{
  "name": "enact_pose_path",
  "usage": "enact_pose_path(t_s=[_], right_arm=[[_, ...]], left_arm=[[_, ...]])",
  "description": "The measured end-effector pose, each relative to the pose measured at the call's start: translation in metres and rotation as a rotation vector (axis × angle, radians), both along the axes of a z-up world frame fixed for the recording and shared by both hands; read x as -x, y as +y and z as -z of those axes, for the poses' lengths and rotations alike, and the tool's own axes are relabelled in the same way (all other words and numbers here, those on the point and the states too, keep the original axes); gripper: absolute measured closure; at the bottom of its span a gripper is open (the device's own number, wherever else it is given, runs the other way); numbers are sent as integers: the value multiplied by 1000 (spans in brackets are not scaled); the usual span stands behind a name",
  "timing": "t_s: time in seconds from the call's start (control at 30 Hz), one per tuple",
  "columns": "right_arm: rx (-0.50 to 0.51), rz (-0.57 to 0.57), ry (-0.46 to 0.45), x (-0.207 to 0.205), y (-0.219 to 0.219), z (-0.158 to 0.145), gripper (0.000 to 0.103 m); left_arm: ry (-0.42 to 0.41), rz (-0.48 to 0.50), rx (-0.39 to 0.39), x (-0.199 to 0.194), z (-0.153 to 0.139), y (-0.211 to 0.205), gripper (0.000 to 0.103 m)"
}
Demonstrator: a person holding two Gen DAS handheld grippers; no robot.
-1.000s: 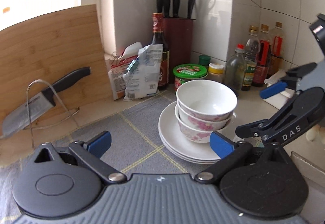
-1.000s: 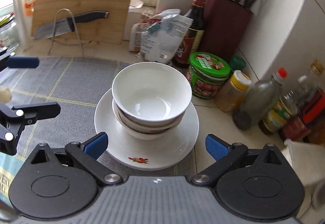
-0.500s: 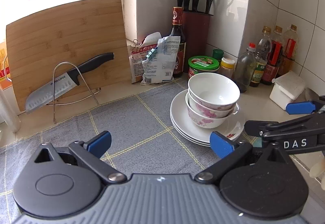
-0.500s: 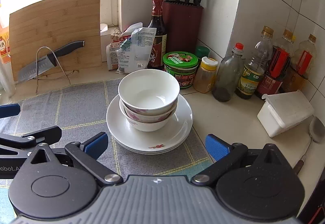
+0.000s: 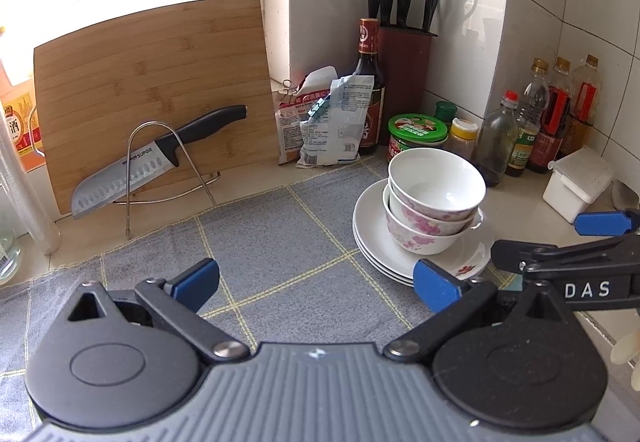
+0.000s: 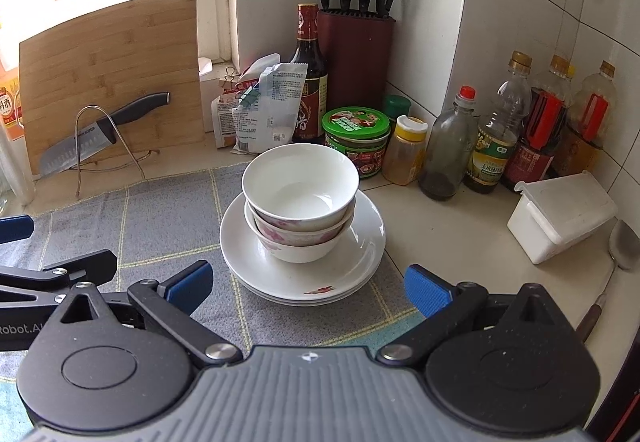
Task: Organize plates and bowls
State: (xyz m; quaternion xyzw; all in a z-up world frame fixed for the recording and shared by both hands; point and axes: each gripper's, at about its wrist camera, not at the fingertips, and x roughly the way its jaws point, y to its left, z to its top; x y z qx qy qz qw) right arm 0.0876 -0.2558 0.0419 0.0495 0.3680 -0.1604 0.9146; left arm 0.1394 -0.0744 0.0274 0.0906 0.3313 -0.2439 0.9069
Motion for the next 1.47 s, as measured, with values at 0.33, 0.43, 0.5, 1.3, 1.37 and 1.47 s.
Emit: enact_pose_path(t_s=[0.33, 0.43, 0.5, 1.3, 1.37, 1.47], right_arm=[[1, 6, -4, 4, -3, -2, 0], [3, 11, -3, 4, -4, -2, 0], [4, 12, -2, 4, -4, -3, 0], [18, 13, 2, 3, -5, -3, 0], [22, 12, 1, 3, -5, -3, 0], [26, 13, 1, 4, -5, -3, 0]], left_arm=[[4, 7, 7, 1, -2, -2, 1], [2, 8, 6, 1, -2, -4, 1], [1, 9, 6, 2, -2, -5, 1], [9, 11, 6, 1, -2, -4, 1], [10, 12, 9, 1, -2, -4, 1], [12, 13, 9, 1, -2, -4, 1]])
